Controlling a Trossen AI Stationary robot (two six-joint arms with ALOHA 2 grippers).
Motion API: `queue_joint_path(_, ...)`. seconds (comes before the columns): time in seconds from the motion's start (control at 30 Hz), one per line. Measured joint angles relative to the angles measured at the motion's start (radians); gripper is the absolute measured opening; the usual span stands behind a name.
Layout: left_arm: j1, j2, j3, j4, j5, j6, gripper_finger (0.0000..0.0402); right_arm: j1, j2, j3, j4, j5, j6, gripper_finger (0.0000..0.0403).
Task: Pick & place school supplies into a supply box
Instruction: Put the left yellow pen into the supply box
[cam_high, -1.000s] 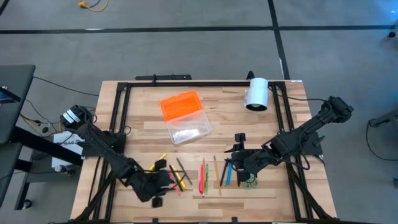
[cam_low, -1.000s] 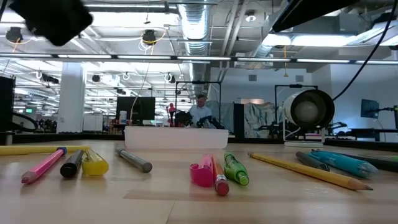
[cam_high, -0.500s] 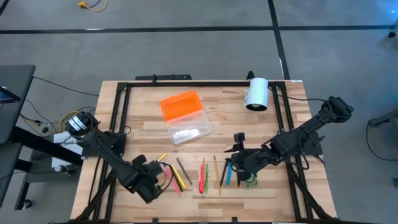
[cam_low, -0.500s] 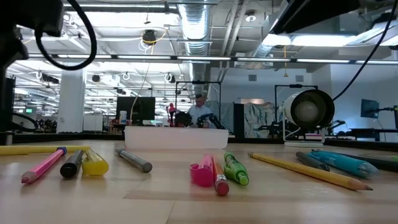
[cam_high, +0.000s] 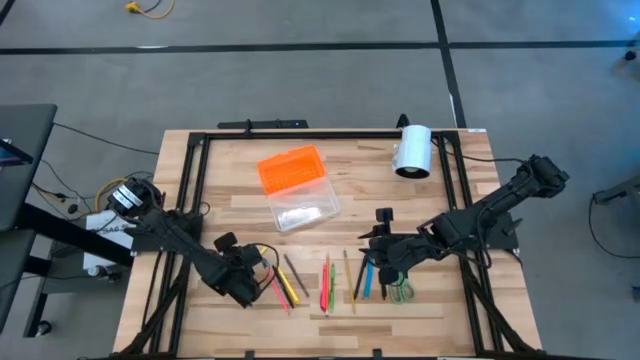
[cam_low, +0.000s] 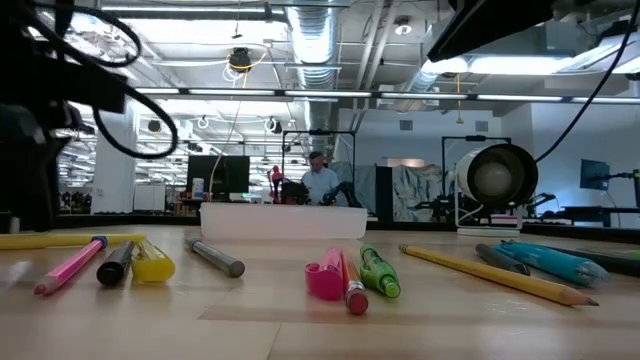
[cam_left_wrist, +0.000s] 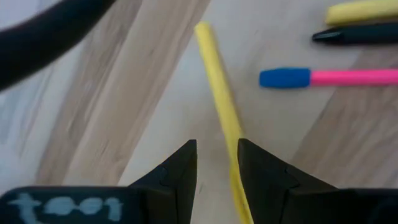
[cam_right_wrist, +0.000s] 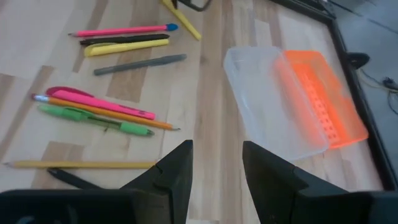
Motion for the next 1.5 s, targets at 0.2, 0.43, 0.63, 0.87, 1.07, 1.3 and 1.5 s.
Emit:
queue_joint_path(0.2, 0.028, -0.017, -0.002, 0.037, -0.008, 0.061, 0.011, 0.0, 0.0, 0.0, 0.0, -0.037, 0.0, 0.0134)
queue_joint_path(0.43, 0.054, -0.024, -0.036, 0.095, 0.039, 0.098, 0.011, 0.0, 0.0, 0.0, 0.0, -0.037, -0.001, 0.0134)
queue_joint_path(0.63, 0.091, -0.052, -0.142, 0.233, 0.103, 0.109, 0.0109, 0.0, 0.0, 0.0, -0.002, -0.038, -0.001, 0.0134)
queue_joint_path(0.87, 0.11, -0.127, -0.204, 0.3, 0.138, 0.189, 0.0109, 0.0, 0.0, 0.0, -0.004, -0.04, -0.001, 0.0134)
queue_joint_path(1.07, 0.114, -0.136, -0.237, 0.319, 0.171, 0.323, 0.0087, 0.001, 0.001, 0.0, -0.001, -0.04, 0.003, 0.0134)
queue_joint_path(1.3, 0.119, -0.137, -0.243, 0.325, 0.193, 0.365, 0.0016, 0.009, 0.001, 0.0, -0.004, -0.04, 0.007, 0.0134)
queue_joint_path(1.5, 0.118, -0.136, -0.235, 0.315, 0.17, 0.348, 0.0027, 0.019, 0.001, 0.0, -0.005, -0.04, 0.008, 0.0134)
